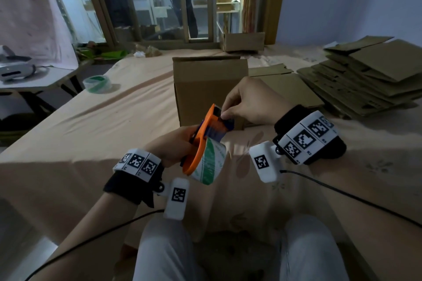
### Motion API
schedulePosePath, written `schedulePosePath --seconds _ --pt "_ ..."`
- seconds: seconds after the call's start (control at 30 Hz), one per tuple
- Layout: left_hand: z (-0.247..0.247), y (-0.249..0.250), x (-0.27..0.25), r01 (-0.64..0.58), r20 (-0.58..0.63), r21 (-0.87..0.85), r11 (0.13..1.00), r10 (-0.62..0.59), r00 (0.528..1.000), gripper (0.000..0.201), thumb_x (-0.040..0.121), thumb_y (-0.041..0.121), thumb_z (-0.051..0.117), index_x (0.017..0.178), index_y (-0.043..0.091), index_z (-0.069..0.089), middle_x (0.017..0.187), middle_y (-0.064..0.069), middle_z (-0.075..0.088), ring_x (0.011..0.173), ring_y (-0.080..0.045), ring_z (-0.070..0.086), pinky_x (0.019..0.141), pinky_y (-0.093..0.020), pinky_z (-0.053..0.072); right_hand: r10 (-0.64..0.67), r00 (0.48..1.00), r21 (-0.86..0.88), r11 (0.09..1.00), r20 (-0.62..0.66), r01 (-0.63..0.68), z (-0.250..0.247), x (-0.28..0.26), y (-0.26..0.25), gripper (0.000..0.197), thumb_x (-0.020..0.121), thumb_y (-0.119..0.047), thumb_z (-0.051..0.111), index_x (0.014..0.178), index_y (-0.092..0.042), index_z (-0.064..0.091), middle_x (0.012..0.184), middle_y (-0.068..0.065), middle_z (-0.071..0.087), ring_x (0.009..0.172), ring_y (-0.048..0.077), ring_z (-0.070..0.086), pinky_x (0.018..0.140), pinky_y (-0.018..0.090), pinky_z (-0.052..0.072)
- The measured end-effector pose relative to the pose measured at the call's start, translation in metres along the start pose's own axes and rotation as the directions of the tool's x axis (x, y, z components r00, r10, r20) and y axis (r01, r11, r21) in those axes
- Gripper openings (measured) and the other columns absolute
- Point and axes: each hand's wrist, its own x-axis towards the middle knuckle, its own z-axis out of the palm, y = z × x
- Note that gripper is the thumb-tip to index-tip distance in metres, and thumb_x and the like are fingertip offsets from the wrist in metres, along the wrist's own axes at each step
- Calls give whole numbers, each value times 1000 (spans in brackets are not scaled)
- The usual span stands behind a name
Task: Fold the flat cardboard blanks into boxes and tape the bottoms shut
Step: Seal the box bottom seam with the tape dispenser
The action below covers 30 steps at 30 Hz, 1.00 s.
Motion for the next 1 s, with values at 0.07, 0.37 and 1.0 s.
schedulePosePath --seconds 0.07,0.37,1.0 --pt "1 -1 -1 11 25 12 1000 -11 1000 44 92 -4 48 131 15 48 112 -13 66 96 -26 69 73 -35 59 4 999 6 1000 33 -4 -3 0 1 3 79 -21 79 79 -18 79 75 -10 72 73 1 65 63 11 43" --pt "0 3 3 -5 38 63 998 2 999 40 92 -6 46 128 11 50 106 -18 67 78 -23 69 52 -22 51 10 998 -33 999 63 -8 -14 5 7 4 77 -23 81 77 -19 79 69 -10 72 62 -4 64 52 5 44" --pt "-16 10 3 -9 64 210 978 -5 998 35 90 -5 49 118 15 54 92 -11 69 66 -14 68 51 -25 51 56 994 51 997 93 -61 -21 12 23 6 79 -24 79 80 -19 78 74 -8 73 64 -6 64 54 8 46"
